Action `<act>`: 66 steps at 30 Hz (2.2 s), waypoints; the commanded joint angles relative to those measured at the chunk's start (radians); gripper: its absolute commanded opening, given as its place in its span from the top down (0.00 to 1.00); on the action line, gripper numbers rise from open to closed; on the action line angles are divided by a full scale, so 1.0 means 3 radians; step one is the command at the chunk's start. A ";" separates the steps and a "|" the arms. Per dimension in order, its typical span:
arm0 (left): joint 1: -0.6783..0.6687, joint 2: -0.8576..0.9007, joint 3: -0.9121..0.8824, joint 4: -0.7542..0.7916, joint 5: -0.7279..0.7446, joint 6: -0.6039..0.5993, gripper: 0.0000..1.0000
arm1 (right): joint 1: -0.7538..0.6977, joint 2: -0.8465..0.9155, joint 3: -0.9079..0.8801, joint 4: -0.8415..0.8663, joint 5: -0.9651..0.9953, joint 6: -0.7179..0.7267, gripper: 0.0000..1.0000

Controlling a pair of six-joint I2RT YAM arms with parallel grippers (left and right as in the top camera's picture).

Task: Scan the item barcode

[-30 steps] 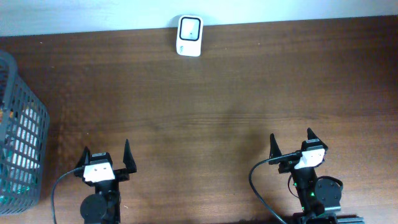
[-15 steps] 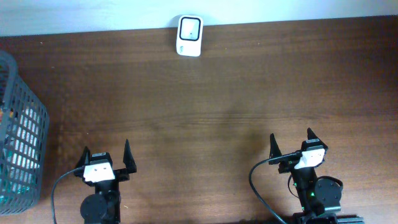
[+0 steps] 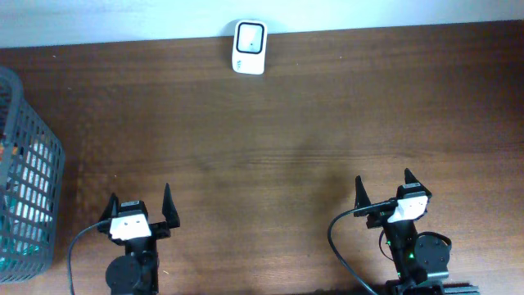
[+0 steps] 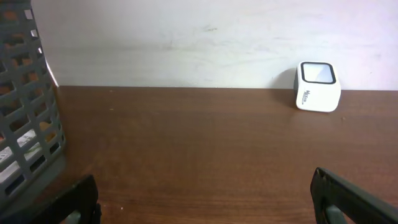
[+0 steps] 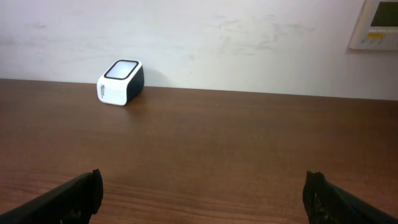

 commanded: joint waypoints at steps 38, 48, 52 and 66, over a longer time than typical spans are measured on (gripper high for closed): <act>-0.0013 0.4940 0.6509 -0.3845 0.0841 0.0065 0.01 | 0.0022 -0.0017 -0.0018 -0.0015 0.0005 0.0001 0.02; 0.0595 0.4999 0.6624 -0.3309 0.0070 -0.0456 0.01 | 0.0022 -0.0017 -0.0018 -0.0014 0.0005 0.0001 0.02; 0.1349 0.5006 0.6624 -0.3187 -0.0014 -0.0838 0.01 | 0.0022 -0.0017 -0.0018 -0.0015 0.0005 0.0001 0.02; 0.2572 0.5638 0.6621 -0.3258 0.0448 -0.0080 0.01 | 0.0022 -0.0017 -0.0018 -0.0015 0.0005 0.0001 0.02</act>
